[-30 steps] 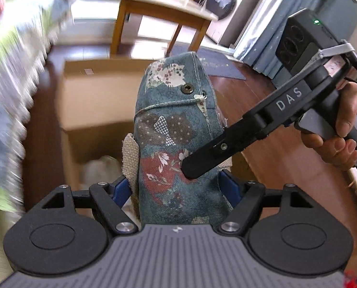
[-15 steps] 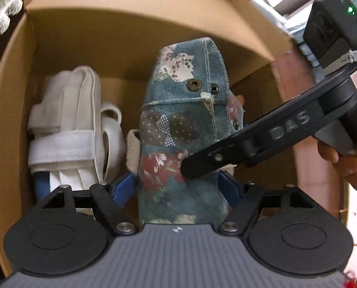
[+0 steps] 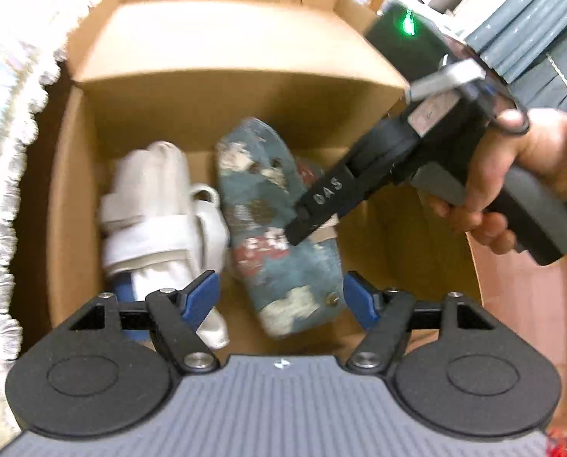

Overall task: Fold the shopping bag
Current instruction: 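Lower the rolled bag into the cardboard box beside the white bundle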

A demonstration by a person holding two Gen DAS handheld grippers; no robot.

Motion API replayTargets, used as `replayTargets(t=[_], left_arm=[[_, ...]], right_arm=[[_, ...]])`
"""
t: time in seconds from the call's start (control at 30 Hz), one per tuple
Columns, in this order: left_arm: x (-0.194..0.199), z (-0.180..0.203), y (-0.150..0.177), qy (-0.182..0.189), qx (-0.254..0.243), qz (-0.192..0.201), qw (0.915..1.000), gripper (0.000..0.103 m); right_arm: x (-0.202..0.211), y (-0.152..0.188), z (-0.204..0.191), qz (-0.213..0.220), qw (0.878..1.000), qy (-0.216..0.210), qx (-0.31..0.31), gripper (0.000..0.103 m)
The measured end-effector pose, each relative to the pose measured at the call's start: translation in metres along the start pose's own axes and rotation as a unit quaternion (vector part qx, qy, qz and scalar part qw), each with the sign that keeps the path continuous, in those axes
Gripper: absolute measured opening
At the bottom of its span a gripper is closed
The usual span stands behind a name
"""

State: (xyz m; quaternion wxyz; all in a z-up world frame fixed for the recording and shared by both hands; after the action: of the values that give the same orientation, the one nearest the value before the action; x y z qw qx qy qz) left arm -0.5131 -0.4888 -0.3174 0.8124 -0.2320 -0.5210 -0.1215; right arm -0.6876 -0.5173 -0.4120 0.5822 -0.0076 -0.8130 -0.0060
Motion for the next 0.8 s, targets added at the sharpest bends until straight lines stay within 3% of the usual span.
replayTargets(t=[0.13, 0.37, 0.53, 0.63, 0.8], left_arm=[[0.019, -0.021, -0.005, -0.019, 0.004, 0.022, 0.9996, 0.072], [0.020, -0.021, -0.004, -0.026, 0.002, 0.035, 0.9990, 0.072], [0.008, -0.015, 0.000, -0.025, -0.012, 0.038, 0.9989, 0.072], [0.008, -0.008, 0.004, -0.045, -0.038, 0.046, 0.9972, 0.072], [0.008, -0.010, 0.008, -0.090, -0.054, 0.053, 0.9931, 0.072]], right_arm=[[-0.005, 0.013, 0.003, 0.041, 0.998, -0.016, -0.040, 0.044], [-0.016, 0.024, -0.007, 0.095, 0.991, -0.052, -0.078, 0.045], [-0.016, 0.024, -0.016, 0.110, 0.993, -0.036, -0.033, 0.044], [-0.015, 0.024, -0.030, 0.126, 0.992, 0.001, 0.025, 0.048], [-0.016, 0.026, -0.038, 0.142, 0.987, 0.029, 0.072, 0.049]])
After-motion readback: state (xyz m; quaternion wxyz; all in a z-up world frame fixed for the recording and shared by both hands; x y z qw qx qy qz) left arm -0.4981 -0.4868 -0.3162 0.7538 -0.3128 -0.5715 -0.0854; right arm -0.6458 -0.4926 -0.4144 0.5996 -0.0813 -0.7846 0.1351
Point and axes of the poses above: each gripper's, at about its wrist camera, not at the fingertips, and x roughly against the way its jaws point, z to its right, y to its underside, the point moved 3 cm from there along -x, roughly the way its jaws point, and after that the axes turned 14 degrees about x, right-handed, at the moved point
